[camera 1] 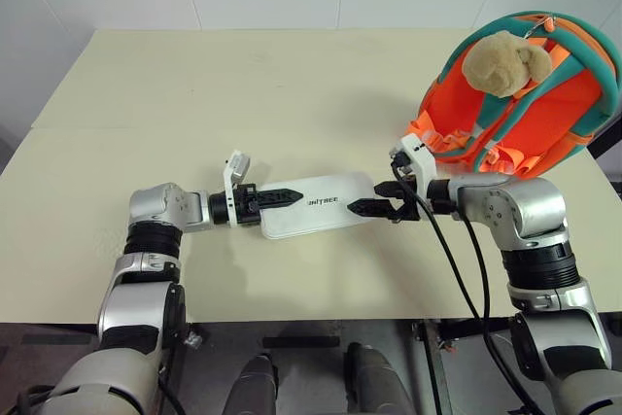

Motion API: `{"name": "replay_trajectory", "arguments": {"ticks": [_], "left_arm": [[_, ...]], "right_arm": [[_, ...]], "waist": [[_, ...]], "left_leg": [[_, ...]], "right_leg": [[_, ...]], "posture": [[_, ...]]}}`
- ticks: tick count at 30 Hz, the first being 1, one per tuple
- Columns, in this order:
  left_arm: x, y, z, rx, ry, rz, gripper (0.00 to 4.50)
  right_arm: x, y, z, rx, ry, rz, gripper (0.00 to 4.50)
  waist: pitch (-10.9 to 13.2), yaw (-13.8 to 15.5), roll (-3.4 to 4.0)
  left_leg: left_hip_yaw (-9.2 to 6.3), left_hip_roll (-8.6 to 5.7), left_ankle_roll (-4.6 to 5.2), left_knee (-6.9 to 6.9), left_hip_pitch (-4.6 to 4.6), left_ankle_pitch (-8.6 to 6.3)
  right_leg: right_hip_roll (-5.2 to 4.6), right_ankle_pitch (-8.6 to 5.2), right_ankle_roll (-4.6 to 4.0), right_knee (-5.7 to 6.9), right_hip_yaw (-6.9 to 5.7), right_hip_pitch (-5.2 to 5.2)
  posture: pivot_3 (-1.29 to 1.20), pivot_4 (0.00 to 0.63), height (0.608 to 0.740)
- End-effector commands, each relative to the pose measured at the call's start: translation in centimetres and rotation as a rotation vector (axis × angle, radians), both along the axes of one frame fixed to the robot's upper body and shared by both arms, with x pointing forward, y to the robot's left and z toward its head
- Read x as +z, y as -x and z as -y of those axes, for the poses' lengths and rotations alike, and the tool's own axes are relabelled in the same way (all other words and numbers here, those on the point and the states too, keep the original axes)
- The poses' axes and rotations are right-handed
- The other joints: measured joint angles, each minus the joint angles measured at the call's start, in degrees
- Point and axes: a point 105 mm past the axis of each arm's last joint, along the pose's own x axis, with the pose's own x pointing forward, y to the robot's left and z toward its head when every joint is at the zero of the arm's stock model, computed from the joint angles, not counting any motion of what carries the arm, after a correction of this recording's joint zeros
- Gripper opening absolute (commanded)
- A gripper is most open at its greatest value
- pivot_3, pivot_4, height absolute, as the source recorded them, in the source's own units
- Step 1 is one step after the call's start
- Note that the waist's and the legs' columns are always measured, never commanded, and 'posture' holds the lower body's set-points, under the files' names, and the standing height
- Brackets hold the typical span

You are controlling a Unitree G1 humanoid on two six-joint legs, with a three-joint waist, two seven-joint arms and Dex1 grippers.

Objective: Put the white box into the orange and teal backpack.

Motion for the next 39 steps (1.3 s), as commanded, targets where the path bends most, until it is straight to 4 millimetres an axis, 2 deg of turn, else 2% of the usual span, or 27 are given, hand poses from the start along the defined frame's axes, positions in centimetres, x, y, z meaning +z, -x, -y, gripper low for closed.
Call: {"name": "replay_trajectory", "arguments": {"ticks": [1,7,9,15,18,22,24,28,31,36,39], "left_arm": [[3.0,0.5,0.0,-0.046,0.091,0.113,1.52],[6.7,1.0,-2.5,0.017,0.184,0.333,1.52],[7.8,1.6,-3.5,0.025,0.194,0.405,1.52],[9.4,3.3,-5.5,0.035,0.17,0.572,1.52],[9.5,3.5,-6.3,0.051,0.148,0.599,1.52],[9.3,3.2,-6.4,0.059,0.136,0.596,1.52],[9.3,3.0,-6.3,0.057,0.135,0.596,1.52],[9.3,2.5,-5.7,0.03,0.132,0.605,1.52],[9.3,2.1,-5.7,0.025,0.126,0.607,1.52],[9.2,2.0,-5.8,0.018,0.117,0.611,1.52],[9.0,2.1,-5.9,0.02,0.114,0.612,1.52]], "right_arm": [[0.7,0.9,-1.3,0.074,-0.039,0.01,4.5],[2.5,1.2,-0.1,0.042,-0.101,0.083,4.5],[3.5,1.5,1.0,-0.001,-0.136,0.116,4.5],[5.6,3.1,6.1,-0.201,-0.156,0.241,4.5],[7.5,4.0,10.3,-0.355,-0.146,0.383,4.5],[8.4,4.4,13.8,-0.501,-0.143,0.452,4.5],[9.0,4.7,14.2,-0.494,-0.147,0.509,4.5],[9.5,4.1,16.8,-0.563,-0.158,0.551,4.5],[9.8,2.8,18.5,-0.61,-0.147,0.582,4.5],[10.1,0.1,20.1,-0.659,-0.145,0.621,4.5],[10.5,-1.6,20.0,-0.664,-0.211,0.629,4.5]], "waist": [[0.0,0.0,0.0],[0.03,0.26,-0.04],[0.03,0.38,-0.04],[0.03,0.52,-0.04],[0.04,0.77,-0.05],[0.03,0.59,-0.05],[0.03,0.42,-0.05],[0.04,0.37,-0.06],[0.04,0.43,-0.05],[0.04,-0.02,-0.05],[0.06,-0.06,-0.03]], "left_leg": [[0.01,0.0,0.0,0.0,0.0,0.0],[-0.01,0.01,-0.01,-0.02,-0.03,0.0],[0.0,0.01,-0.01,-0.02,-0.05,-0.01],[0.01,0.01,0.01,-0.07,-0.06,-0.06],[0.01,0.01,0.02,-0.05,-0.09,-0.06],[0.04,0.0,0.04,0.0,-0.02,-0.07],[0.04,0.01,0.04,0.0,0.0,-0.07],[0.08,0.01,0.04,0.02,0.01,-0.07],[0.08,0.01,0.04,0.02,0.0,-0.07],[0.09,0.02,0.04,-0.02,0.01,-0.07],[0.09,0.02,0.04,-0.02,0.0,-0.07]], "right_leg": [[-0.01,0.0,0.0,-0.01,0.0,0.0],[0.0,-0.01,-0.01,-0.03,-0.01,-0.02],[-0.02,-0.01,-0.01,-0.07,0.0,-0.02],[-0.02,-0.02,-0.04,-0.18,0.0,-0.02],[-0.02,-0.03,-0.05,-0.19,-0.01,-0.01],[-0.03,-0.02,-0.04,-0.2,-0.01,0.08],[-0.02,-0.02,-0.04,-0.2,-0.01,0.09],[-0.01,-0.02,-0.04,-0.19,0.01,0.09],[-0.02,-0.02,-0.04,-0.21,0.01,0.1],[-0.01,-0.02,-0.04,-0.21,0.01,0.07],[-0.01,-0.02,-0.04,-0.2,0.01,0.07]], "posture": [[0.0,0.15,0.74],[0.0,0.15,0.74],[0.0,0.15,0.74],[0.0,0.15,0.74],[0.0,0.15,0.74],[0.0,0.15,0.74],[0.0,0.15,0.74],[0.0,0.15,0.74],[0.0,0.15,0.74],[0.0,0.15,0.74],[0.0,0.15,0.74]]}}
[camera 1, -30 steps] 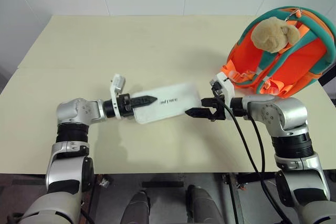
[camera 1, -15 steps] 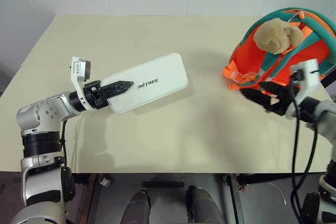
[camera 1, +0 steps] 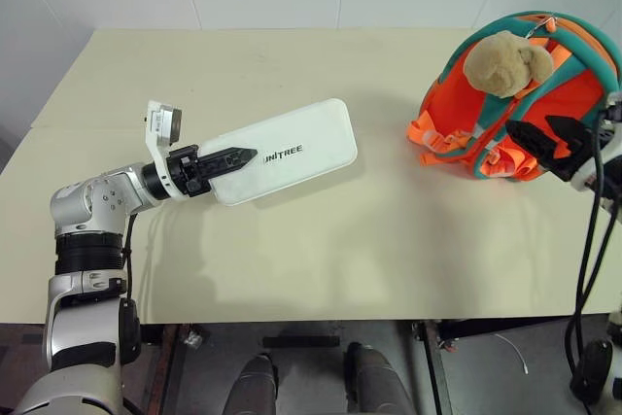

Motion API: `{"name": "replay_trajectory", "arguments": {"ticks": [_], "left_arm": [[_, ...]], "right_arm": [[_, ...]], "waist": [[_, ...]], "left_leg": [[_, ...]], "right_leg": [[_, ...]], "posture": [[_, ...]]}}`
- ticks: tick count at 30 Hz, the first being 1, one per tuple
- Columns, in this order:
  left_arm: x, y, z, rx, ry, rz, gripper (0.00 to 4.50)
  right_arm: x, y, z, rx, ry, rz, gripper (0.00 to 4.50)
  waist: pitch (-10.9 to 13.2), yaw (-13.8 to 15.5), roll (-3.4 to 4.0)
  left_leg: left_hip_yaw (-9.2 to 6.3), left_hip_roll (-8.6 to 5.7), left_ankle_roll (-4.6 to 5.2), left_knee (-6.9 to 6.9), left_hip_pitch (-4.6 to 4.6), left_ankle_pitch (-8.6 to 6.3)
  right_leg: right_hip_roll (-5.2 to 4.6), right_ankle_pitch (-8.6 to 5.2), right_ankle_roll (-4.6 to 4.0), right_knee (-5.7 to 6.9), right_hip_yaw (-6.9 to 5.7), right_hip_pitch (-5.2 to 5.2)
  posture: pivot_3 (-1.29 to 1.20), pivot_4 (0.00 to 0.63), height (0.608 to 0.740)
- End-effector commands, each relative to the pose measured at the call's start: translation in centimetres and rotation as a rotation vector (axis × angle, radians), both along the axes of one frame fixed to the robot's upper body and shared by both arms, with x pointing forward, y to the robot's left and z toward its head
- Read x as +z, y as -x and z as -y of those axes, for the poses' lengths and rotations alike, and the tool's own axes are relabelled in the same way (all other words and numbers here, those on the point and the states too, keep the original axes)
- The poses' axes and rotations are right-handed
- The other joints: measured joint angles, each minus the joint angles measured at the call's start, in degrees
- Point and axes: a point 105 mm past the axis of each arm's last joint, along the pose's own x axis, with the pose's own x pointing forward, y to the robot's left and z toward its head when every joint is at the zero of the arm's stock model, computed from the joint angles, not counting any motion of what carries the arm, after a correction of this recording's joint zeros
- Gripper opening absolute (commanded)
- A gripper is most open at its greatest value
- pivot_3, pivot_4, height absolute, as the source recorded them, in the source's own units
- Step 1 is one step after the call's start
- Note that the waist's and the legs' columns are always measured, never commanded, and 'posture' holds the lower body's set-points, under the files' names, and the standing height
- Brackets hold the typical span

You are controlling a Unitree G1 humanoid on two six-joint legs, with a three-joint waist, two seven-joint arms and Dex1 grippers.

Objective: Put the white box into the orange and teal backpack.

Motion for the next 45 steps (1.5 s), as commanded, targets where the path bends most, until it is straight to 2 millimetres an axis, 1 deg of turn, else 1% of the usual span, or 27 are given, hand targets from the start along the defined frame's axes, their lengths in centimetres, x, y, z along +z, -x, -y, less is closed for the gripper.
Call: {"name": "replay_trajectory", "arguments": {"ticks": [1,4,6,8,10,11,14,18,23,25,26,29,33,35,39,42,45], "left_arm": [[1.1,0.4,-0.6,0.0,0.01,0.057,1.52],[1.1,0.4,-0.7,0.003,0.016,0.057,1.52],[1.1,0.4,-0.7,0.008,0.017,0.058,1.52],[1.1,0.4,-1.0,0.025,0.024,0.058,1.52],[1.0,0.5,-1.2,0.035,0.028,0.056,1.52],[1.0,0.5,-1.2,0.036,0.028,0.056,1.52],[0.9,0.6,-1.2,0.044,0.03,0.056,1.52],[1.0,0.7,-1.7,0.064,0.018,0.064,1.52],[1.6,0.5,-3.3,0.12,-0.015,0.088,1.52],[1.8,0.4,-3.8,0.137,-0.02,0.097,1.52],[1.8,0.4,-4.0,0.144,-0.023,0.1,1.52],[1.9,0.4,-4.3,0.157,-0.031,0.105,1.52],[2.1,0.3,-5.4,0.189,-0.062,0.116,1.52],[2.6,0.1,-6.2,0.212,-0.08,0.134,1.52],[3.2,0.0,-7.5,0.236,-0.117,0.156,1.52],[3.4,-0.1,-9.0,0.275,-0.153,0.164,1.52],[3.5,-0.1,-10.0,0.297,-0.168,0.167,1.52]], "right_arm": [[1.8,-1.3,0.0,0.011,-0.04,0.082,4.5],[2.0,-2.1,-0.6,0.038,-0.075,0.093,4.5],[1.8,-2.7,-1.5,0.075,-0.09,0.085,4.5],[1.7,-3.8,-4.3,0.178,-0.165,0.071,4.5],[1.5,-4.5,-6.1,0.232,-0.187,0.061,4.5],[1.4,-4.8,-6.5,0.241,-0.179,0.06,4.5],[1.1,-5.2,-7.4,0.257,-0.166,0.068,3.93],[1.3,-5.2,-8.5,0.304,-0.147,0.094,2.59],[1.5,-5.1,-9.0,0.336,-0.122,0.094,0.76],[1.5,-5.0,-9.3,0.351,-0.122,0.091,0.24],[1.6,-4.9,-9.7,0.364,-0.121,0.092,0.09],[1.7,-4.5,-10.6,0.411,-0.128,0.09,0.09],[2.5,-2.5,-14.5,0.622,-0.131,0.053,0.09],[3.7,0.1,-17.4,0.822,-0.163,0.042,0.09],[4.7,4.0,-20.9,1.075,-0.183,-0.002,0.09],[5.3,6.8,-22.5,1.234,-0.204,-0.04,0.09],[5.8,8.3,-23.0,1.312,-0.227,-0.055,0.09]], "waist": [[0.01,0.0,0.02],[0.01,0.01,0.02],[0.01,0.09,0.02],[0.01,-0.2,0.02],[0.02,-0.76,0.03],[0.02,-0.93,0.03],[0.02,-0.94,0.04],[0.02,-0.95,0.04],[0.03,-1.33,0.05],[0.03,-1.28,0.05],[0.03,-1.23,0.05],[0.03,-1.17,0.05],[0.04,-1.59,0.07],[0.06,-1.7,0.09],[0.05,-1.8,0.09],[0.05,-1.76,0.09],[0.06,-1.55,0.09]], "left_leg": [[-0.01,0.0,0.0,-0.01,0.0,0.0],[-0.02,0.0,0.0,-0.03,0.0,0.0],[-0.02,0.0,0.0,-0.04,-0.01,0.0],[-0.01,0.0,0.0,-0.04,-0.02,0.0],[-0.01,0.0,0.0,-0.03,-0.01,0.0],[-0.05,0.01,-0.01,-0.03,-0.01,0.01],[-0.05,0.01,-0.02,-0.03,-0.01,0.01],[-0.04,0.0,-0.02,-0.04,-0.02,0.01],[-0.03,0.01,-0.02,-0.04,0.0,0.01],[-0.03,0.01,-0.02,-0.04,0.0,0.01],[-0.03,0.01,-0.01,-0.04,0.0,0.01],[-0.04,0.01,-0.02,-0.02,0.0,0.01],[-0.04,0.03,-0.02,-0.06,0.0,0.01],[-0.04,0.03,-0.02,-0.08,-0.01,0.01],[-0.05,0.04,-0.02,-0.11,-0.02,0.01],[-0.04,0.05,-0.01,-0.25,-0.02,0.01],[-0.04,0.05,-0.01,-0.32,-0.03,0.0]], "right_leg": [[0.0,0.0,0.0,0.01,0.0,-0.01],[0.0,0.0,0.0,0.01,0.0,-0.02],[0.0,-0.01,0.01,0.0,0.0,-0.02],[0.0,-0.01,0.01,-0.01,0.0,-0.02],[0.0,-0.01,0.02,0.03,0.0,-0.02],[0.01,-0.01,0.02,0.06,0.0,-0.03],[0.01,-0.01,0.01,0.07,0.0,-0.04],[0.0,-0.01,0.02,0.04,0.0,-0.04],[0.02,-0.01,0.02,0.08,0.0,-0.06],[0.02,-0.01,0.01,0.1,0.0,-0.06],[0.02,-0.01,0.01,0.11,0.0,-0.06],[0.01,-0.01,0.01,0.12,0.0,-0.06],[0.03,-0.02,-0.01,0.18,0.01,-0.12],[0.03,-0.04,-0.02,0.2,0.0,-0.14],[0.04,-0.05,-0.02,0.22,0.0,-0.16],[0.03,-0.05,-0.02,0.27,0.0,-0.16],[0.02,-0.05,-0.02,0.23,0.0,-0.17]], "posture": [[0.0,0.15,0.74],[0.0,0.15,0.74],[0.0,0.15,0.74],[0.0,0.15,0.74],[0.0,0.15,0.74],[0.0,0.15,0.74],[0.0,0.15,0.74],[0.0,0.15,0.74],[0.0,0.15,0.74],[0.0,0.15,0.74],[0.0,0.15,0.74],[0.0,0.15,0.74],[0.0,0.15,0.74],[0.0,0.15,0.74],[0.0,0.15,0.74],[0.0,0.15,0.74],[0.0,0.15,0.74]]}}
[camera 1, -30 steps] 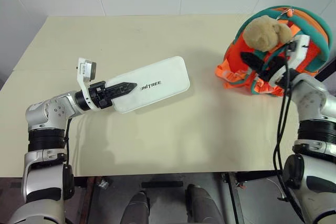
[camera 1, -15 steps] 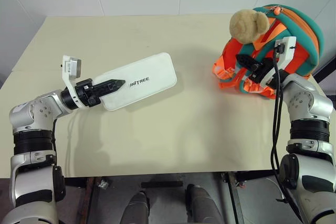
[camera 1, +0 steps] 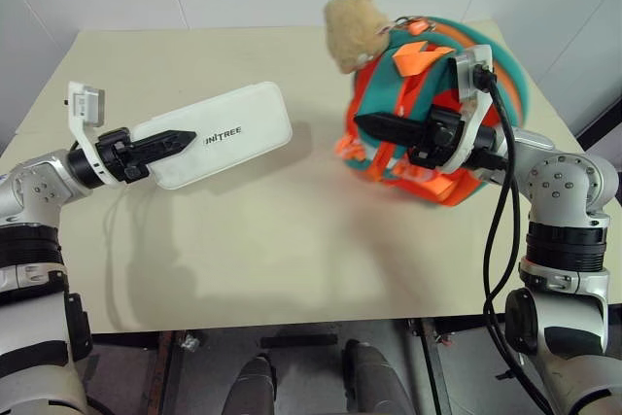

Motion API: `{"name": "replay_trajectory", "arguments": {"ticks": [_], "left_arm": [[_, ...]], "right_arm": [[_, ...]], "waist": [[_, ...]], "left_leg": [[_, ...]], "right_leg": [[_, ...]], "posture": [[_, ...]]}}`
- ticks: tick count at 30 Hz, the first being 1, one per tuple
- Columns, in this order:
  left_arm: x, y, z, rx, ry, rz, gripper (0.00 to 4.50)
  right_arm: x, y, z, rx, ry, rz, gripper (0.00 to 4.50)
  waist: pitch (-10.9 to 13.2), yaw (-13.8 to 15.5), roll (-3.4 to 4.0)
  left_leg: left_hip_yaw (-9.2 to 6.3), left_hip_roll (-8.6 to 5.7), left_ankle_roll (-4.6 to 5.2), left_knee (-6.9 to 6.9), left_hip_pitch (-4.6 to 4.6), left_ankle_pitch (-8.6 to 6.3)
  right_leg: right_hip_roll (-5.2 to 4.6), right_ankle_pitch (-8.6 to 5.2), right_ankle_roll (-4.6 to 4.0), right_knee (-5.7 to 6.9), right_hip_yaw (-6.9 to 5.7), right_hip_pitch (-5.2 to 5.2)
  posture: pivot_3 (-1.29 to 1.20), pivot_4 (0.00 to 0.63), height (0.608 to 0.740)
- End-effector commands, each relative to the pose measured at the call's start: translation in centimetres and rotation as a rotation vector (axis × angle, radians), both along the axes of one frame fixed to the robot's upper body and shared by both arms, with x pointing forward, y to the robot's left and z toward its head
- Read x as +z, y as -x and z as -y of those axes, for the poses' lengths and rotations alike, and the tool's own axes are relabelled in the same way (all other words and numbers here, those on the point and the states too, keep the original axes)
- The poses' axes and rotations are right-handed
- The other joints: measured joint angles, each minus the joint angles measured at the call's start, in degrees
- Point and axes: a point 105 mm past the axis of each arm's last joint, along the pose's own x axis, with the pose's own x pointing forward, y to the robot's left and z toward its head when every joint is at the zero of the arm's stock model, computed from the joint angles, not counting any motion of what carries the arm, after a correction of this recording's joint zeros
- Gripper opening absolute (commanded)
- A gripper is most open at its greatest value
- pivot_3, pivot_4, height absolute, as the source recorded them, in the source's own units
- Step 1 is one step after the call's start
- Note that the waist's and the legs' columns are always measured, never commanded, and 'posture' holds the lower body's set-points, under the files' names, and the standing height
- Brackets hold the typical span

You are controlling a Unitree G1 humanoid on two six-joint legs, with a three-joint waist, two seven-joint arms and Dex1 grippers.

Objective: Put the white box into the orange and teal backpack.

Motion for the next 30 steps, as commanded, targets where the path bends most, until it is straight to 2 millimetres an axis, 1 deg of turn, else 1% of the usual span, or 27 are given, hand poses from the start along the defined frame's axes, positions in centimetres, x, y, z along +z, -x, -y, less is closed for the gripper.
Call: {"name": "replay_trajectory", "arguments": {"ticks": [1,2,4,6,9,11,13,16,21,24,26,30], "left_arm": [[1.5,0.4,-1.3,0.015,-0.025,0.06,1.52],[1.5,0.4,-1.5,0.018,-0.026,0.06,1.52],[1.8,0.6,-2.2,0.035,-0.027,0.068,1.52],[1.9,0.8,-2.7,0.048,-0.028,0.073,1.52],[1.8,1.2,-3.5,0.064,-0.033,0.069,1.52],[1.8,1.4,-3.7,0.065,-0.034,0.068,1.52],[1.7,1.6,-3.9,0.067,-0.033,0.067,1.52],[1.7,1.8,-3.9,0.058,-0.027,0.067,1.52],[2.3,2.6,-2.7,-0.024,-0.02,0.088,1.52],[3.5,3.6,-1.3,-0.113,-0.008,0.117,1.52],[4.7,4.5,-0.3,-0.17,0.008,0.15,1.52],[7.8,6.4,1.3,-0.245,0.049,0.264,1.52]], "right_arm": [[2.4,2.7,-0.7,0.13,-0.051,0.056,0.09],[2.6,3.0,-0.7,0.143,-0.058,0.052,0.09],[3.2,4.2,-0.7,0.221,-0.083,0.033,0.09],[3.4,5.1,-0.7,0.279,-0.084,0.01,0.09],[1.6,5.8,0.3,0.33,-0.014,-0.093,0.09],[0.5,5.9,1.2,0.338,0.024,-0.167,0.09],[-0.8,5.3,2.0,0.294,0.067,-0.224,0.09],[-1.8,4.4,2.7,0.245,0.108,-0.253,0.09],[-3.0,3.9,3.2,0.213,0.17,-0.243,0.09],[-3.5,3.8,3.3,0.204,0.2,-0.226,0.09],[-3.3,3.8,3.2,0.213,0.195,-0.213,0.09],[-3.2,3.8,2.7,0.222,0.196,-0.187,0.09]], "waist": [[0.0,0.27,0.0],[0.0,0.38,0.0],[0.0,0.64,-0.01],[0.0,0.69,-0.01],[0.0,0.74,-0.01],[-0.01,0.93,-0.03],[-0.01,0.99,-0.03],[-0.01,0.85,-0.04],[-0.01,0.62,-0.05],[-0.01,0.73,-0.06],[0.0,0.74,-0.07],[0.01,0.67,-0.08]], "left_leg": [[0.0,0.0,0.0,-0.01,-0.02,0.0],[0.0,0.0,0.01,-0.01,-0.02,0.0],[0.0,0.0,0.01,-0.01,-0.06,0.0],[-0.02,0.01,0.01,-0.02,-0.13,0.0],[-0.01,0.01,0.01,-0.01,-0.34,0.0],[-0.03,0.01,0.01,0.09,-0.7,0.0],[-0.02,0.0,0.01,0.18,-0.84,0.0],[0.01,-0.02,0.03,0.36,-0.86,-0.01],[-0.02,-0.01,0.02,0.46,-0.74,0.03],[-0.02,-0.01,-0.01,0.52,-0.73,0.06],[-0.03,-0.01,-0.01,0.53,-0.74,0.06],[-0.03,-0.01,-0.01,0.52,-0.75,0.06]], "right_leg": [[0.0,0.0,0.0,-0.01,0.0,-0.01],[0.0,0.0,0.0,-0.02,0.0,-0.02],[0.0,0.0,0.0,0.0,-0.01,-0.05],[0.0,0.0,-0.01,-0.01,-0.02,-0.11],[-0.01,0.0,0.0,0.01,-0.02,-0.31],[0.0,0.0,0.0,0.13,-0.03,-0.65],[0.0,-0.01,0.0,0.2,-0.03,-0.78],[0.0,-0.02,0.0,0.34,-0.02,-0.77],[0.02,-0.05,-0.05,0.46,-0.02,-0.78],[0.01,-0.05,-0.05,0.56,-0.02,-0.78],[0.01,-0.05,-0.05,0.56,-0.02,-0.78],[0.0,-0.05,-0.05,0.68,-0.02,-0.78]], "posture": [[0.0,0.15,0.74],[0.0,0.15,0.74],[0.0,0.15,0.74],[0.0,0.15,0.74],[0.0,0.15,0.74],[0.0,0.15,0.74],[0.0,0.15,0.74],[0.0,0.15,0.74],[0.0,0.15,0.74],[0.0,0.15,0.74],[0.0,0.15,0.74],[0.0,0.15,0.74]]}}
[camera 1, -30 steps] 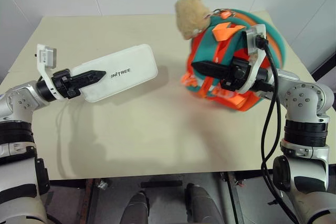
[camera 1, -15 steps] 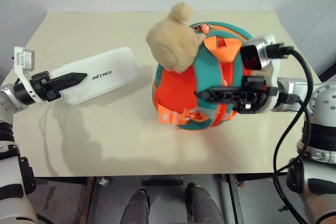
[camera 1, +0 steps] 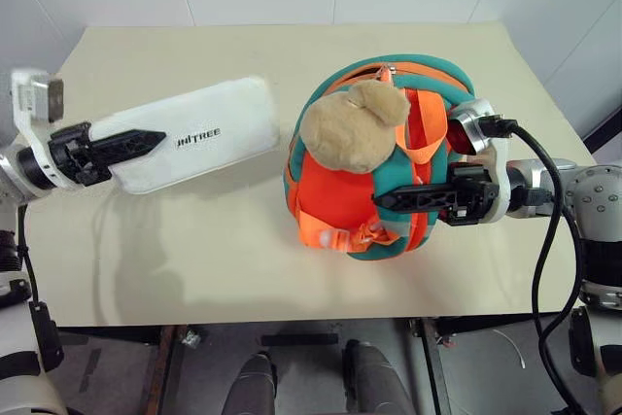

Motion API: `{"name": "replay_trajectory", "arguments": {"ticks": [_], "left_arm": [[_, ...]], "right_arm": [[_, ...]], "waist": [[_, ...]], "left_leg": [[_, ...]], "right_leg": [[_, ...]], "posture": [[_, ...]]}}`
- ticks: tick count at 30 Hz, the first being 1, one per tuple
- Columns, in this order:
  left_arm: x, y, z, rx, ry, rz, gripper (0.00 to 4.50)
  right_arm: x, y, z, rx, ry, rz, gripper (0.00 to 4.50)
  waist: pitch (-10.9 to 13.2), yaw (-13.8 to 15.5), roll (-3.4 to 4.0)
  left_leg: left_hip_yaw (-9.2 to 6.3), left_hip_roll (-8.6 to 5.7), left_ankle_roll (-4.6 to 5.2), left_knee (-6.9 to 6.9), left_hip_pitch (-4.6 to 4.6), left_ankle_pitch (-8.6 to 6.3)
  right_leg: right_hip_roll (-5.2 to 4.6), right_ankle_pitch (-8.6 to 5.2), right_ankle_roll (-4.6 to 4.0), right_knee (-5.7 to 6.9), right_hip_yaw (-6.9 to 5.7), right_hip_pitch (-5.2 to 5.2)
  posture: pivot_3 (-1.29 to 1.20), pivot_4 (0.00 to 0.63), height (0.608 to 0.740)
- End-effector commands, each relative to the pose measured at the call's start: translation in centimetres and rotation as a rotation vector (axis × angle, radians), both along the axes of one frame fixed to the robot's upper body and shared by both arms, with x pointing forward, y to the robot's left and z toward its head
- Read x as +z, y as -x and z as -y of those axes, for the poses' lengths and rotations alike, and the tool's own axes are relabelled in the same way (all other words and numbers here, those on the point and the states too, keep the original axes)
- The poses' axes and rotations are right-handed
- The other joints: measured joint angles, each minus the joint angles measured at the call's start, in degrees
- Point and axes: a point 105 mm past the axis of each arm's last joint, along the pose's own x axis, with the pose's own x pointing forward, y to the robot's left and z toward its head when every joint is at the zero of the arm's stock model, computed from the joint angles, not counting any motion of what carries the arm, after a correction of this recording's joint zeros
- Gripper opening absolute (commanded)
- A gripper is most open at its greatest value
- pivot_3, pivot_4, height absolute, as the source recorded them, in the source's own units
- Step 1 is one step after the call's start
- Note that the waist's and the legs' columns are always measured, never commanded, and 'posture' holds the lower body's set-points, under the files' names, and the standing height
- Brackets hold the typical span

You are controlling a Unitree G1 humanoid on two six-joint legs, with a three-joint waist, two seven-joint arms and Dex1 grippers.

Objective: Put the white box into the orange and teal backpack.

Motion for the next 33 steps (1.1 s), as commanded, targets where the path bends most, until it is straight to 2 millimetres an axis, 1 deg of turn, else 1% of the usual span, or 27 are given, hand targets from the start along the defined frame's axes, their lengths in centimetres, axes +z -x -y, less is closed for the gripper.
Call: {"name": "replay_trajectory", "arguments": {"ticks": [1,3,4,8,12,14,15,17,20,26,29,31,33], "left_arm": [[4.2,2.2,0.9,-0.061,0.069,0.162,1.52],[5.0,2.4,1.5,-0.077,0.102,0.193,1.52],[5.1,2.5,1.9,-0.086,0.102,0.196,1.52],[4.5,1.8,3.7,-0.117,0.09,0.205,1.52],[3.4,0.0,5.1,-0.084,0.04,0.245,1.52],[3.7,-1.3,6.0,-0.055,0.041,0.295,1.52],[3.6,-1.7,6.6,-0.06,0.024,0.311,1.52],[2.7,-2.0,7.7,-0.094,-0.039,0.329,1.52],[1.6,-2.0,8.6,-0.133,-0.115,0.343,1.52],[0.9,-1.9,8.8,-0.168,-0.248,0.358,1.52],[0.4,-2.3,9.2,-0.172,-0.351,0.368,1.52],[0.3,-2.9,9.8,-0.159,-0.398,0.383,1.52],[0.9,-3.8,11.2,-0.141,-0.414,0.404,1.52]], "right_arm": [[0.7,0.4,-0.4,0.026,-0.011,0.055,0.09],[0.4,0.3,-0.5,0.025,-0.004,0.06,0.09],[0.3,0.3,-0.6,0.026,-0.004,0.061,0.09],[0.3,0.1,-1.0,0.032,-0.013,0.069,0.09],[0.4,0.0,-1.2,0.037,-0.023,0.078,0.09],[0.3,0.1,-1.3,0.039,-0.028,0.081,0.09],[0.3,0.2,-1.3,0.041,-0.029,0.081,0.09],[0.2,0.3,-1.4,0.041,-0.031,0.081,0.09],[0.1,0.5,-1.3,0.038,-0.033,0.082,0.09],[0.0,0.6,-1.1,0.025,-0.038,0.085,0.09],[-0.1,0.6,-1.2,0.021,-0.041,0.086,0.09],[-0.1,0.6,-1.2,0.02,-0.044,0.088,0.09],[-0.1,0.6,-1.3,0.02,-0.049,0.089,0.09]], "waist": [[0.0,-0.11,0.0],[0.0,-0.06,0.0],[0.0,-0.05,0.0],[0.0,0.04,0.0],[-0.01,0.06,-0.02],[-0.02,0.22,-0.04],[-0.02,0.33,-0.05],[-0.03,0.63,-0.06],[-0.03,0.56,-0.06],[-0.03,0.6,-0.06],[-0.03,0.65,-0.06],[-0.03,0.94,-0.06],[-0.03,1.3,-0.06]], "left_leg": [[0.01,0.0,0.0,0.0,0.0,0.0],[-0.01,0.0,0.0,-0.01,0.01,0.0],[0.0,0.0,0.0,0.0,0.01,0.0],[0.0,0.0,-0.05,0.03,0.05,0.03],[-0.02,0.0,-0.08,0.04,0.07,0.06],[-0.02,-0.01,-0.09,0.05,0.07,0.06],[-0.02,-0.01,-0.09,0.05,0.06,0.06],[-0.02,-0.02,-0.09,0.06,0.06,0.07],[0.01,-0.02,-0.09,0.05,0.06,0.06],[0.0,-0.02,-0.09,0.05,0.05,0.06],[0.0,-0.02,-0.08,0.06,0.05,0.06],[0.0,-0.02,-0.08,0.07,0.06,0.06],[-0.01,-0.02,-0.08,0.08,0.06,0.07]], "right_leg": [[0.0,0.0,0.0,0.0,0.0,0.0],[0.0,0.0,0.0,-0.03,0.0,0.0],[0.0,0.0,0.0,-0.07,0.0,0.0],[0.01,0.0,0.0,-0.07,0.0,0.0],[0.02,0.0,-0.01,-0.02,0.0,0.0],[0.02,0.01,-0.01,-0.04,0.0,0.0],[0.02,0.01,-0.01,-0.05,0.0,0.0],[0.01,0.01,-0.01,-0.06,0.0,0.01],[0.01,0.01,-0.01,-0.07,0.01,0.01],[0.02,0.01,-0.01,-0.07,0.01,0.01],[0.01,0.01,-0.01,-0.05,0.01,0.01],[0.02,0.01,-0.01,-0.04,0.01,0.01],[0.02,0.01,-0.01,-0.03,0.01,0.01]], "posture": [[0.0,0.15,0.74],[0.0,0.15,0.74],[0.0,0.15,0.74],[0.0,0.15,0.74],[0.0,0.15,0.74],[0.0,0.15,0.74],[0.0,0.15,0.74],[0.0,0.15,0.74],[0.0,0.15,0.74],[0.0,0.15,0.74],[0.0,0.15,0.74],[0.0,0.15,0.74],[0.0,0.15,0.74]]}}
